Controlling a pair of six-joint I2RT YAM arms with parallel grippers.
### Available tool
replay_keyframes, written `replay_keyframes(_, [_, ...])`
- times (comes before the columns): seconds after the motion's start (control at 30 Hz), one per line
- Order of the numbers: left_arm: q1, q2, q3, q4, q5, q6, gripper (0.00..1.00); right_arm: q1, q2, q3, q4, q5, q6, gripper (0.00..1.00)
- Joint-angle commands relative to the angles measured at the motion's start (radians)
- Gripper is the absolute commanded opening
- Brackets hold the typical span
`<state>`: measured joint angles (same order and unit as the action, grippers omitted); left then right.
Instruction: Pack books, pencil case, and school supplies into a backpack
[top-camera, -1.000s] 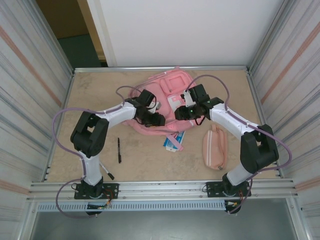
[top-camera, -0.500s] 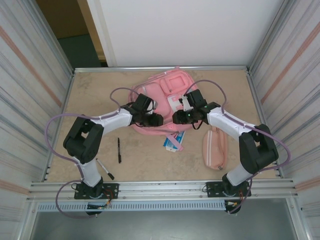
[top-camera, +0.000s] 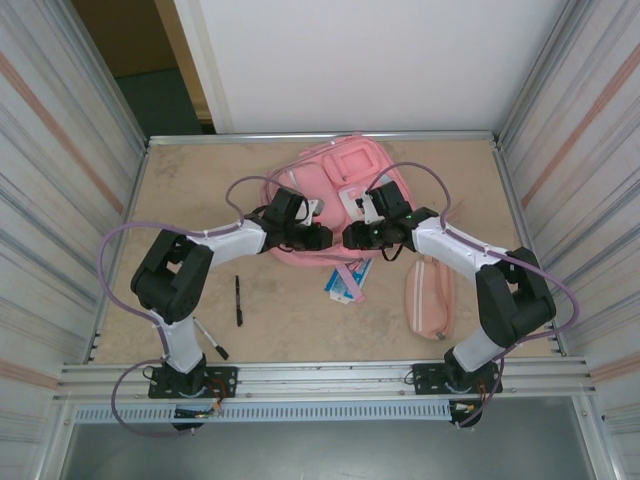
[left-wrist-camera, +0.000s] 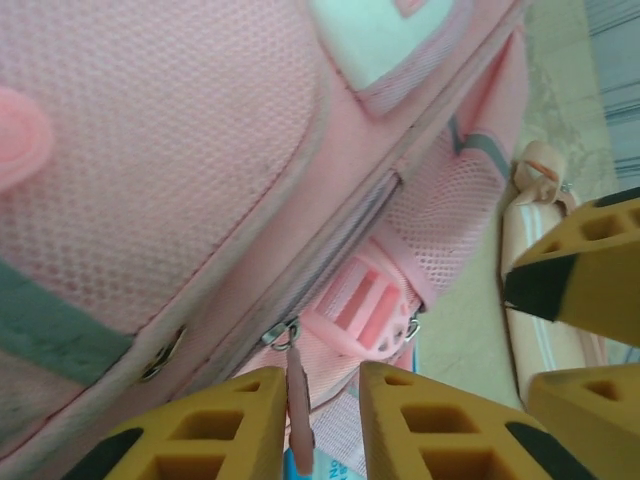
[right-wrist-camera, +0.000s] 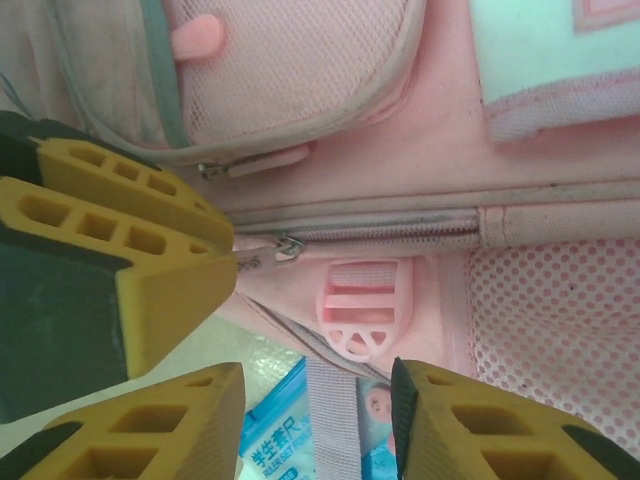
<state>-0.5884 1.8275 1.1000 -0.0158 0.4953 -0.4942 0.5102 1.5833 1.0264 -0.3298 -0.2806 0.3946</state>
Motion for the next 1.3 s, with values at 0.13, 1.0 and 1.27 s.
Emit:
replay_keyframes(0.13, [-0.004, 0.044, 0.027, -0.093, -0.06, 0.043, 0.3, -0.011, 0.003, -0.016, 0.023, 0.007, 0.046, 0.42])
replay_keyframes(1.0, [-0.055, 0.125, 0.081, -0.159, -0.123, 0.028, 0.11, -0.025, -0.022, 0.001, -0.06, 0.155, 0.25, 0.46])
replay_keyframes(1.27, [-0.062, 0.044, 0.046, -0.069, -0.048, 0.001, 0.0, 0.042, -0.025, -0.006, 0.036, 0.2, 0.697, 0.51])
